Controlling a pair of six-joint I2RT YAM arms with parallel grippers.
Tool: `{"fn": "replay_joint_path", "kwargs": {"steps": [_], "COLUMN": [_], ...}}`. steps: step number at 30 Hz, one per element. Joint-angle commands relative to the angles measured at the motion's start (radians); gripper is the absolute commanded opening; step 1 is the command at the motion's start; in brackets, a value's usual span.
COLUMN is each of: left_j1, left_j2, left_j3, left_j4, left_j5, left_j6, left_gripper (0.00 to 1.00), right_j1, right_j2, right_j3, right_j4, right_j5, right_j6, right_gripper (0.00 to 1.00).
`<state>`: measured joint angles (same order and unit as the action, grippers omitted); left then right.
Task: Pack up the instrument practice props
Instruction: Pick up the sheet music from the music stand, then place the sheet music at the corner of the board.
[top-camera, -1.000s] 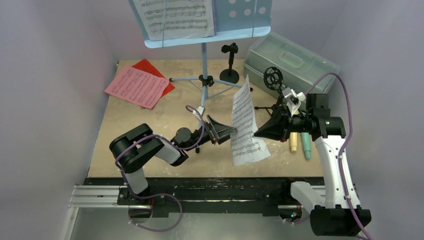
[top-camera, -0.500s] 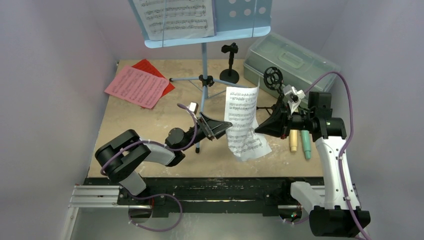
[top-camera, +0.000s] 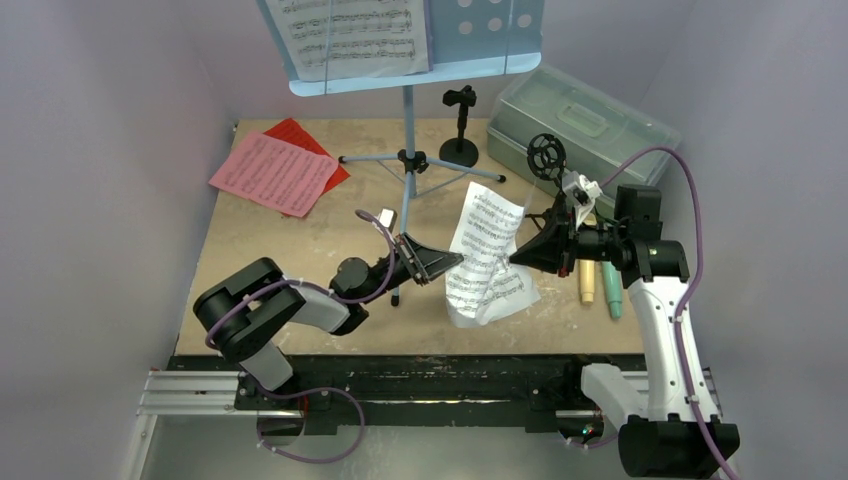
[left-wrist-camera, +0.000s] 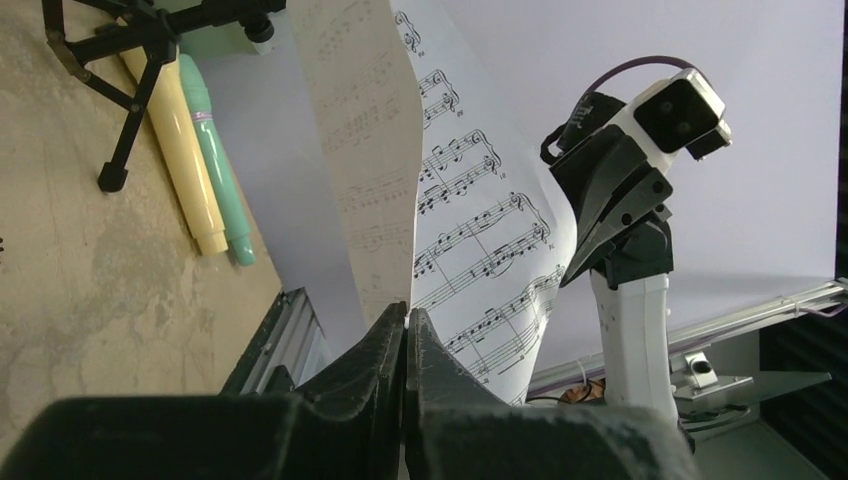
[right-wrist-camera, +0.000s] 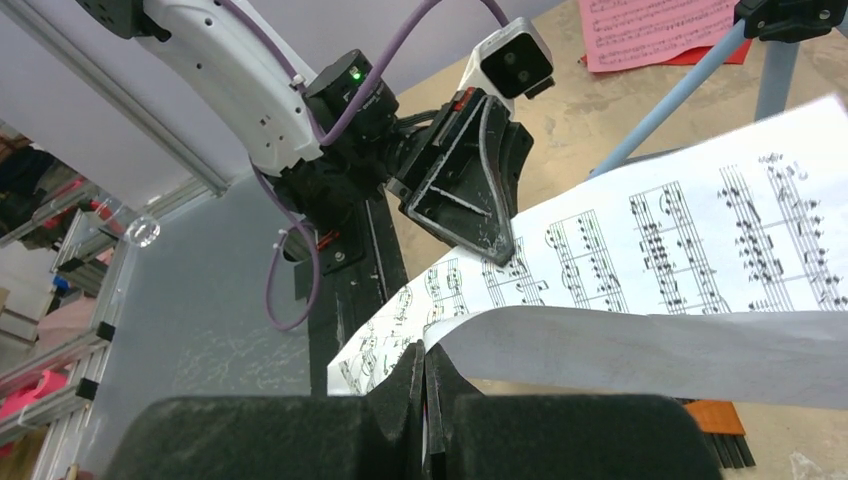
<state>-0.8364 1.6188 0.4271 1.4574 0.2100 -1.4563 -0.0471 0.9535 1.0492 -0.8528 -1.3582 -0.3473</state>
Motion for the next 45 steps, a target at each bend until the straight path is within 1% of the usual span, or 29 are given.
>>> {"fn": "replay_joint_path", "kwargs": {"steps": [1, 6, 9, 10, 12, 15, 17, 19, 21, 23, 25, 28, 29, 33, 36, 41, 45], "left_j1": [0.017, 0.054, 0.080, 0.090, 0.109, 0.137, 0.151, 0.158, 0.158, 0.159, 0.160, 0.160, 0.161, 0.161, 0.161, 0.161, 0.174], "left_j2": [0.019, -0.024, -0.084, -0.110, -0.184, -0.323, -0.439, -0.572, -0.695, -0.804, -0.894, -0.994, -1.011, -1.029, -1.025, -1.024, -0.973], "left_j3": [-0.002, -0.074, -0.139, -0.160, -0.194, -0.234, -0.241, -0.228, -0.183, -0.146, -0.109, -0.060, -0.046, 0.006, 0.039, 0.074, 0.105], "left_j4": [0.323, 0.321, 0.306, 0.285, 0.216, 0.036, -0.147, -0.385, -0.680, -0.920, -1.111, -1.328, -1.366, -1.490, -1.540, -1.552, -1.512], "left_j5": [0.061, 0.105, 0.132, 0.143, 0.168, 0.194, 0.196, 0.170, 0.109, 0.020, -0.081, -0.229, -0.282, -0.421, -0.534, -0.746, -0.898], "left_j6": [0.024, 0.058, 0.083, 0.092, 0.115, 0.185, 0.256, 0.346, 0.472, 0.566, 0.639, 0.726, 0.750, 0.823, 0.849, 0.887, 0.934], "left_gripper": [0.00, 0.00, 0.00, 0.00, 0.00, 0.00, 0.00, 0.00, 0.00, 0.00, 0.00, 0.00, 0.00, 0.00, 0.00, 0.00, 0.00], "right_j1": [-0.005, -0.005, -0.005, -0.004, -0.004, -0.003, -0.004, -0.004, -0.005, -0.005, -0.005, -0.005, -0.005, -0.016, -0.027, -0.035, -0.035], "right_j2": [-0.019, -0.019, -0.019, -0.019, -0.018, -0.014, -0.012, -0.012, -0.012, -0.012, -0.008, -0.003, -0.004, -0.013, -0.025, -0.027, -0.022], "right_j3": [-0.002, 0.008, 0.003, 0.000, -0.011, -0.033, -0.046, -0.061, -0.076, -0.089, -0.097, -0.106, -0.110, -0.145, -0.177, -0.198, -0.199], "right_j4": [0.018, -0.012, -0.020, -0.018, -0.012, 0.010, 0.025, 0.044, 0.062, 0.072, 0.066, 0.061, 0.061, 0.067, 0.077, 0.086, 0.083], "right_j5": [0.010, 0.055, 0.094, 0.101, 0.123, 0.156, 0.180, 0.199, 0.213, 0.220, 0.224, 0.226, 0.218, 0.195, 0.184, 0.189, 0.189], "right_j6": [-0.011, -0.095, -0.155, -0.171, -0.199, -0.223, -0.236, -0.245, -0.254, -0.277, -0.318, -0.371, -0.386, -0.430, -0.444, -0.452, -0.458], "right_gripper": [0.00, 0.00, 0.17, 0.25, 0.37, 0.51, 0.59, 0.67, 0.75, 0.81, 0.86, 0.91, 0.93, 0.97, 0.99, 0.99, 0.99]}}
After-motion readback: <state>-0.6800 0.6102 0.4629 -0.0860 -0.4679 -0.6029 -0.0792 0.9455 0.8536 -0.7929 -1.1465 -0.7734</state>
